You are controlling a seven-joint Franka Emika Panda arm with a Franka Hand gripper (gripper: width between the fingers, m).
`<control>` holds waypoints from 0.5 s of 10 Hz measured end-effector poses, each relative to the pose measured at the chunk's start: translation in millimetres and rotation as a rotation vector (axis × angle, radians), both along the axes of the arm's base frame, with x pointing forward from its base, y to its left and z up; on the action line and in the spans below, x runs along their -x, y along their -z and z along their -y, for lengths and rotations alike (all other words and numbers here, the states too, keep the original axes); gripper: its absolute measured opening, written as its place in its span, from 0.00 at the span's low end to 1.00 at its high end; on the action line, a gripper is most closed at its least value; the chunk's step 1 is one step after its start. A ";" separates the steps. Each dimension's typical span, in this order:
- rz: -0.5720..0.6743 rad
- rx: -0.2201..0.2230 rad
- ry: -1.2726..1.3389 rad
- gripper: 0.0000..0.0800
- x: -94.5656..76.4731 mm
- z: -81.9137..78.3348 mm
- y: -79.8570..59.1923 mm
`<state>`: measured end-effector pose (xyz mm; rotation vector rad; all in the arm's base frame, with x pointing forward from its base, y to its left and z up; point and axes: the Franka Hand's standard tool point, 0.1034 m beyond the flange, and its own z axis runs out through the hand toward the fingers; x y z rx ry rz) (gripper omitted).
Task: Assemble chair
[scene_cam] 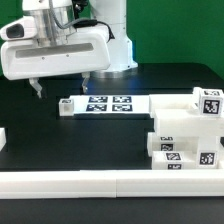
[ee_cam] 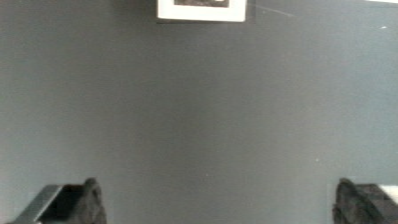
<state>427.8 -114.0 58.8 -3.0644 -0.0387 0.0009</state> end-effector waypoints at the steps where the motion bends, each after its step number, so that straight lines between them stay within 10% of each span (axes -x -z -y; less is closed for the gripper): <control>1: -0.031 -0.010 0.113 0.81 4.1 -2.0 4.1; 5: -0.095 0.053 0.130 0.81 55.4 11.5 44.3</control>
Offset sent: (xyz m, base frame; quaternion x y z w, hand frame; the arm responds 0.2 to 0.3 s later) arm -0.0592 0.0026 -0.0492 0.0110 -0.0043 0.0290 0.9995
